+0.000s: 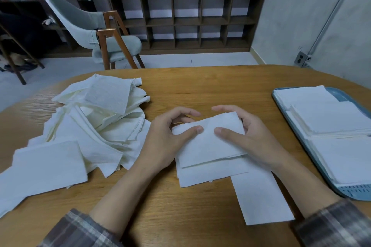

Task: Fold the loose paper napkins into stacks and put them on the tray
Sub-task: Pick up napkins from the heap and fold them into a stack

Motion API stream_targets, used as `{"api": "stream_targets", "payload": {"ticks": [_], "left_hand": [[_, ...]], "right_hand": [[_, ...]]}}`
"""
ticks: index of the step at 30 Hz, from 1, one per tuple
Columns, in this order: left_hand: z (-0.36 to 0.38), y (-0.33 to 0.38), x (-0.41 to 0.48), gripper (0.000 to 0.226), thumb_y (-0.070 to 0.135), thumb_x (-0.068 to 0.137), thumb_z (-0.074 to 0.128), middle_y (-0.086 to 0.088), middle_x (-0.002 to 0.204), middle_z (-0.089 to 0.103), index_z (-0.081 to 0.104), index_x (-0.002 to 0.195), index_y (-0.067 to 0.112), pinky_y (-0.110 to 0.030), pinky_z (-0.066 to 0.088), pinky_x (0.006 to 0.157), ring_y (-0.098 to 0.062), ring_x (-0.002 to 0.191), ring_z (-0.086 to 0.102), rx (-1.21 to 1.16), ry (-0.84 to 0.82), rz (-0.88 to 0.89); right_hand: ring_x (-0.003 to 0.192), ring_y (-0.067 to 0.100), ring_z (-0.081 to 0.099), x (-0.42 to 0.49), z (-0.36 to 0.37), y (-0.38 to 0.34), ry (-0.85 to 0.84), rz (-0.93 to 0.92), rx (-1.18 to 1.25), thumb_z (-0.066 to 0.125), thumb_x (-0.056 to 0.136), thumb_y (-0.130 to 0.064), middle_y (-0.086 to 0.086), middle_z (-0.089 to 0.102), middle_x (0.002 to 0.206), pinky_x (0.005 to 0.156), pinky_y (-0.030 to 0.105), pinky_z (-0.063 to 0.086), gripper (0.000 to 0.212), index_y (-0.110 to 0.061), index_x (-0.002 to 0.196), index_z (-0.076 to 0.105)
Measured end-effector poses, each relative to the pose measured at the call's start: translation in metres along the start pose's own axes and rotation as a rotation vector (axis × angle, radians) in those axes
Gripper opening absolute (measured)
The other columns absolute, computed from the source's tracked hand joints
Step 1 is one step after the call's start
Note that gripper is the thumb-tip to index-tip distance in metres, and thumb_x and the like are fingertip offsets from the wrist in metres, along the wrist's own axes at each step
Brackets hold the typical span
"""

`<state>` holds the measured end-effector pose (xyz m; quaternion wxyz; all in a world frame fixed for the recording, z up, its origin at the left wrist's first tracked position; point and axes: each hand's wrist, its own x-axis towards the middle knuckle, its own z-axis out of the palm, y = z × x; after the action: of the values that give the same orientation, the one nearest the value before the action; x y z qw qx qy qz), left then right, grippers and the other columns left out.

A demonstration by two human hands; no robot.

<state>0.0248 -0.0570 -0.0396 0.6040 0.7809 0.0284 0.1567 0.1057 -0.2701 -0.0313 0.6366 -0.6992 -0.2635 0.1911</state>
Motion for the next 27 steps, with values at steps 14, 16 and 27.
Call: {"api": "stream_targets", "payload": {"ticks": [14, 16, 27], "left_hand": [[0.001, -0.002, 0.001, 0.024, 0.026, 0.091, 0.082, 0.012, 0.110, 0.075, 0.075, 0.114, 0.029, -0.017, 0.051, 0.078, -0.002, 0.098, 0.070, 0.044, -0.002, -0.026], [0.002, 0.000, 0.000, 0.023, 0.014, 0.092, 0.081, 0.002, 0.103, 0.078, 0.074, 0.113, 0.021, -0.023, 0.057, 0.070, -0.011, 0.089, 0.075, -0.104, -0.017, -0.078], [0.008, -0.014, -0.004, 0.073, 0.036, 0.081, 0.090, 0.017, 0.109, 0.060, 0.049, 0.140, 0.042, -0.014, 0.047, 0.075, -0.007, 0.093, 0.060, 0.393, -0.011, 0.069]], "right_hand": [[0.097, 0.020, 0.076, 0.000, -0.003, -0.002, 0.045, -0.105, 0.018, 0.073, 0.096, -0.009, -0.007, 0.074, 0.112, 0.074, 0.035, 0.064, 0.055, -0.040, 0.139, 0.057], [0.094, 0.022, 0.076, 0.000, -0.004, -0.002, 0.078, -0.096, 0.047, 0.072, 0.096, -0.010, -0.002, 0.075, 0.107, 0.071, 0.038, 0.064, 0.051, -0.037, 0.137, 0.056], [0.117, -0.006, 0.065, 0.007, -0.012, 0.011, 0.310, -0.081, -0.224, 0.069, 0.098, -0.004, -0.026, 0.075, 0.116, 0.106, 0.028, 0.050, 0.031, -0.029, 0.114, 0.079]]}}
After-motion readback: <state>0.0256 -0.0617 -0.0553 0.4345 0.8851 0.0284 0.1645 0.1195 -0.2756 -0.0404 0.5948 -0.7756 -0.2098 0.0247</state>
